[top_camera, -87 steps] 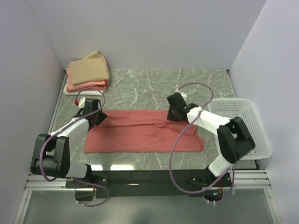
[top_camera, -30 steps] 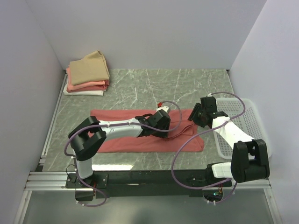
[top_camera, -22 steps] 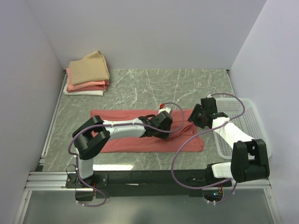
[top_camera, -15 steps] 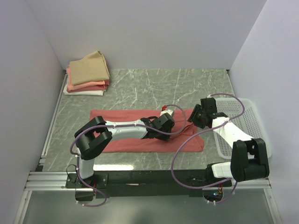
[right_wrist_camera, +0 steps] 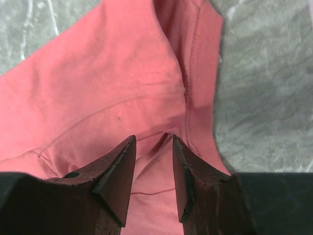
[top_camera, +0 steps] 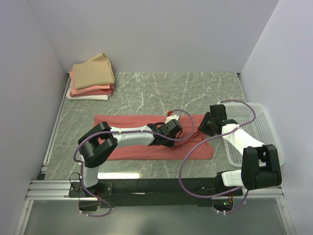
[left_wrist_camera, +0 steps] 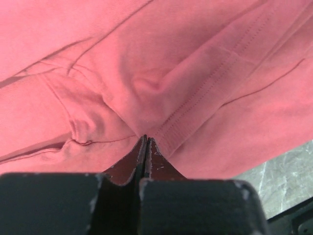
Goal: Fold and stack the t-shirts
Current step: Fold the tshirt
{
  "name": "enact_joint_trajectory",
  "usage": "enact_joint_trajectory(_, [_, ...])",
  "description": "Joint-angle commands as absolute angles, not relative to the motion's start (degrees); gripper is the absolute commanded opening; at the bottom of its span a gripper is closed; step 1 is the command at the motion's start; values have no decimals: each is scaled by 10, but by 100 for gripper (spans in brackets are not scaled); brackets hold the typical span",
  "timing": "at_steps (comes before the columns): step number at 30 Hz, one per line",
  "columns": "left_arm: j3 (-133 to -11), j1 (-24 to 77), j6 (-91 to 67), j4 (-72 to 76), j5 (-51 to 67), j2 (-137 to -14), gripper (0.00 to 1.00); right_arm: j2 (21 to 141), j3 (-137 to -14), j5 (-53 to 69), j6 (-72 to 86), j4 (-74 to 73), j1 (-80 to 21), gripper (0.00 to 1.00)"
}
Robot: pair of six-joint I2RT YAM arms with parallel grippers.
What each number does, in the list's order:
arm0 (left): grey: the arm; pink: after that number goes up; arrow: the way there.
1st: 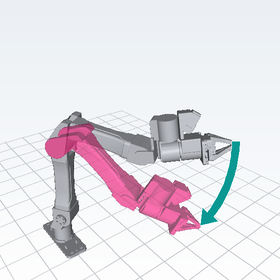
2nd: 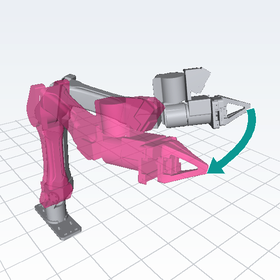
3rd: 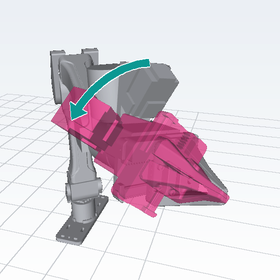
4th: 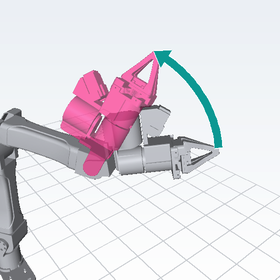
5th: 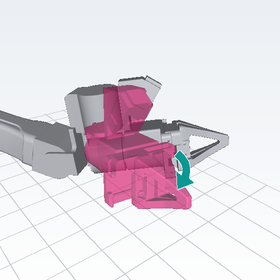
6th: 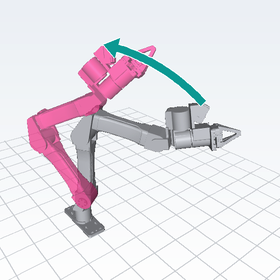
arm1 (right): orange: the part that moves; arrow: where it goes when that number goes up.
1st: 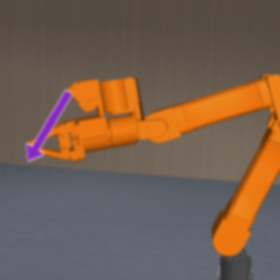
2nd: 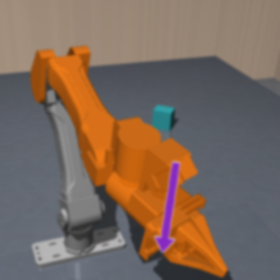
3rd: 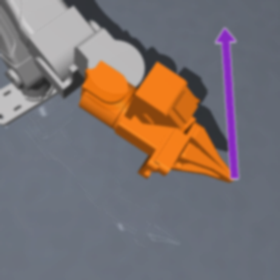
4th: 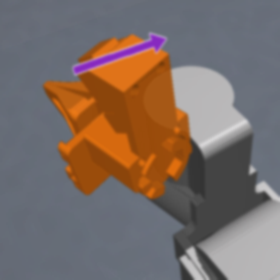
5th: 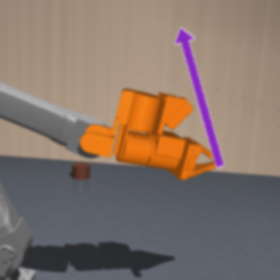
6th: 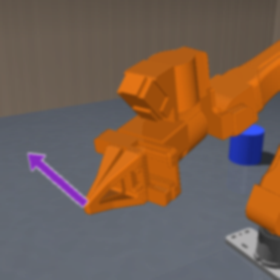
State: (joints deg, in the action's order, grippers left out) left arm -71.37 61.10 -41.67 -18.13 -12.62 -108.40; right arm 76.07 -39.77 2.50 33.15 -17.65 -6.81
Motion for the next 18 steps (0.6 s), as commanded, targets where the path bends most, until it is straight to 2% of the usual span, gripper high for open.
enact_joint_trajectory(1, [-726, 613, -427, -181, -150, -1054, 1, 746, -383, 19, 331, -164, -64, 43])
enact_joint_trajectory(7, [-722, 613, -431, -185, -155, -1042, 1, 744, -374, 16, 337, -159, -62, 41])
enact_joint_trajectory(10, [-716, 613, -433, -188, -162, -1032, 1, 742, -376, 16, 337, -161, -64, 31])
enact_joint_trajectory(11, [-715, 614, -433, -191, -164, -1026, 1, 738, -375, 16, 337, -162, -63, 22])
enact_joint_trajectory(14, [-713, 613, -433, -194, -170, -1017, 1, 722, -374, 14, 338, -170, -63, 8])
enact_joint_trajectory(16, [-709, 612, -432, -193, -170, -1013, 1, 707, -370, 15, 337, -173, -63, 1])
enact_joint_trajectory(18, [-708, 610, -432, -190, -160, -1010, 1, 696, -366, 18, 337, -179, -63, 0])
